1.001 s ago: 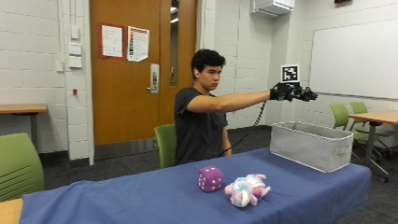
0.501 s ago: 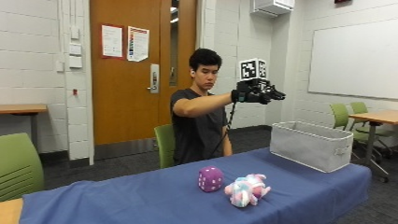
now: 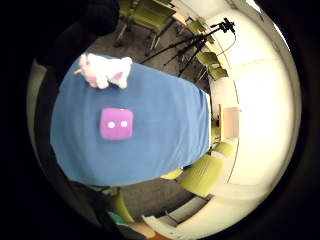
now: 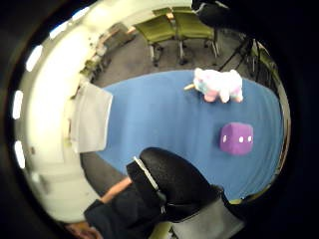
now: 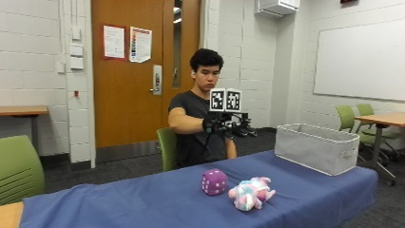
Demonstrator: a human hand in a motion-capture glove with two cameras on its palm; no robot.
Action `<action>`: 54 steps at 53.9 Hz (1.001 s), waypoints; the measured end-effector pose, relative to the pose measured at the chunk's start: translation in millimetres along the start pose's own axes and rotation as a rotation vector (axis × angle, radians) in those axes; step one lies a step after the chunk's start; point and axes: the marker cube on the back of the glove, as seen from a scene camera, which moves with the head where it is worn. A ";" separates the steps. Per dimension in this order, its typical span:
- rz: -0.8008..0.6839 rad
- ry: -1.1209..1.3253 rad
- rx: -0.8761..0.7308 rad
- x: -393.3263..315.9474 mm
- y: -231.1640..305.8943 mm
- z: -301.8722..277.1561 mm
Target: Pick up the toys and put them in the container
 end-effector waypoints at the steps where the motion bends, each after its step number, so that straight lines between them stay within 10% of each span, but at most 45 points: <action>1: 0.006 -0.001 -0.008 3.6 0.7 6.1; 23: 0.057 -0.062 -0.170 35.9 9.5 125.7; 54: 0.062 -0.053 -0.214 39.1 18.9 152.7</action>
